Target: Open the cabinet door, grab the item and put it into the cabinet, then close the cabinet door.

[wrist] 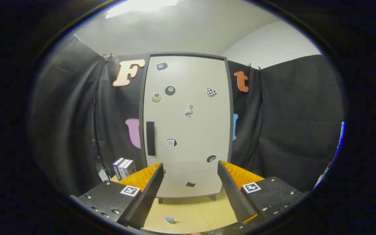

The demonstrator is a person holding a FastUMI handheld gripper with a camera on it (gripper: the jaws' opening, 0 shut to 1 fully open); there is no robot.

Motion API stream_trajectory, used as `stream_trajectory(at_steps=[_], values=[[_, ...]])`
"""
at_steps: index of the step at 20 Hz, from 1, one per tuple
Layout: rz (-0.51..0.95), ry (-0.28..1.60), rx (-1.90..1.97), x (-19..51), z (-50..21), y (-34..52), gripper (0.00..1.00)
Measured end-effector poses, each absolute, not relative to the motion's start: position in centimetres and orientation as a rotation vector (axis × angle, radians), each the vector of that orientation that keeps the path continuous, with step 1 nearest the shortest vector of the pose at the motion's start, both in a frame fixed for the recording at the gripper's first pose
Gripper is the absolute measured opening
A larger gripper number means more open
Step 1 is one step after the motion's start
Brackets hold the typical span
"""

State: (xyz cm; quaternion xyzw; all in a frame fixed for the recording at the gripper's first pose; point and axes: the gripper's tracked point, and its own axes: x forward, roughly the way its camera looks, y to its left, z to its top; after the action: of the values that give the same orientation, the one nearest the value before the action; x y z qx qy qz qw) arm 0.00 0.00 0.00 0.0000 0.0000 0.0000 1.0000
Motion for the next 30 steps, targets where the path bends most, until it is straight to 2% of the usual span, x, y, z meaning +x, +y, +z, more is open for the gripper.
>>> stream_trajectory(at_steps=[21,30], values=[[0.025,0.030,-0.022,0.4,-0.6,0.5,0.98],[0.095,0.062,-0.008,8.9,-1.3,5.7,0.98]])
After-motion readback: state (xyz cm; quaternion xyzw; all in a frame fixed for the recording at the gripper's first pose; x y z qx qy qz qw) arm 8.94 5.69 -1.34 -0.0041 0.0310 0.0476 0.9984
